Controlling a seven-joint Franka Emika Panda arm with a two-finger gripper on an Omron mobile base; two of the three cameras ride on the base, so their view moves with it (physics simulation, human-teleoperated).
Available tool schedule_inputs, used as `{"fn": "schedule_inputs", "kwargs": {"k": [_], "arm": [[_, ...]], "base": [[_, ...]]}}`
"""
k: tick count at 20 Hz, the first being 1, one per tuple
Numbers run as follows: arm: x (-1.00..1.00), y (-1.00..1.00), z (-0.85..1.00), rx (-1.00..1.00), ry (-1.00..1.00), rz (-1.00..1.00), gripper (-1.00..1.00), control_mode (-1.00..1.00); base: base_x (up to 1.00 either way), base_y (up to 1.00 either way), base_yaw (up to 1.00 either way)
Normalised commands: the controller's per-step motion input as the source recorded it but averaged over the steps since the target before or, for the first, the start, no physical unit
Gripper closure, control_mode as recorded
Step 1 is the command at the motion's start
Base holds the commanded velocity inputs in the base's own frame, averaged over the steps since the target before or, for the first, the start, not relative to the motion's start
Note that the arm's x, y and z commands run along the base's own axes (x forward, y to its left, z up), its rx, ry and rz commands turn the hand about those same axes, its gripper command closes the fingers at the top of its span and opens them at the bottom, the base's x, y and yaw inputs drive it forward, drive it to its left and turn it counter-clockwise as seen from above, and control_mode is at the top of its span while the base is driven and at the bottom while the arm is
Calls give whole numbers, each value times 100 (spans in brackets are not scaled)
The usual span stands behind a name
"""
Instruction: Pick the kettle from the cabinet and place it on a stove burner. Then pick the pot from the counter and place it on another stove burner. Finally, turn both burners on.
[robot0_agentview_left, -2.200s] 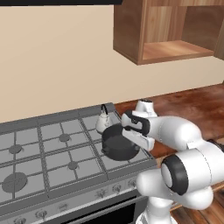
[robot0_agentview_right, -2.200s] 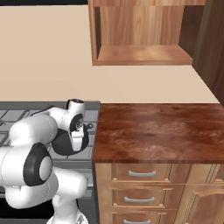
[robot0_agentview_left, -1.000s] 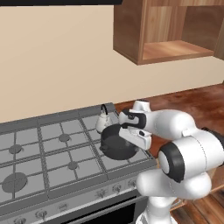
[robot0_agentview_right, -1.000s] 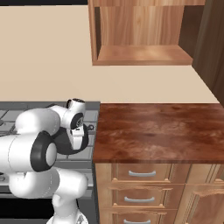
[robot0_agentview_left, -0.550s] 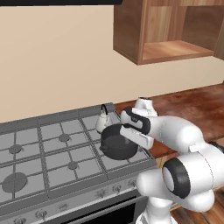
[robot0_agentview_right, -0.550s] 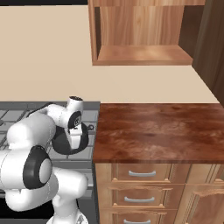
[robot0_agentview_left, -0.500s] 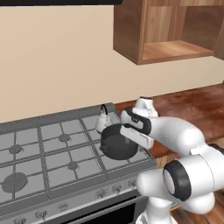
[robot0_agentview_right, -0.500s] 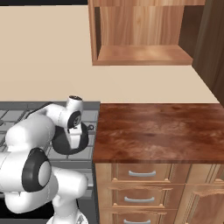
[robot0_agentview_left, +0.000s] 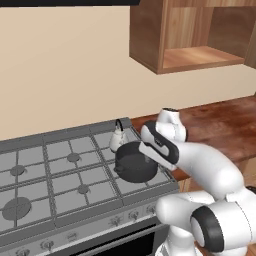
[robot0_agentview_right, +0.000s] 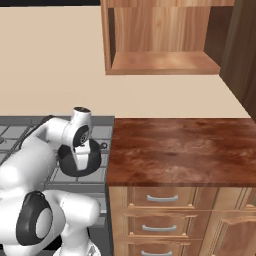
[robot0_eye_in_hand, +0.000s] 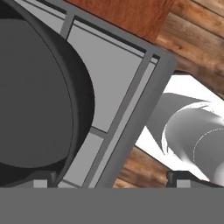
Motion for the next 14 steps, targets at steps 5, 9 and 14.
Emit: {"fn": "schedule_inputs", "kwargs": {"k": [5, 9, 14], "arm": [[-14, 1, 14, 0, -3, 0, -100, -100], [0, 0, 2, 0, 0, 0, -100, -100], [-4, 0, 0, 0, -1, 0, -100, -100]], "base": [[0, 0, 0], [0, 0, 0], [0, 0, 0]]}}
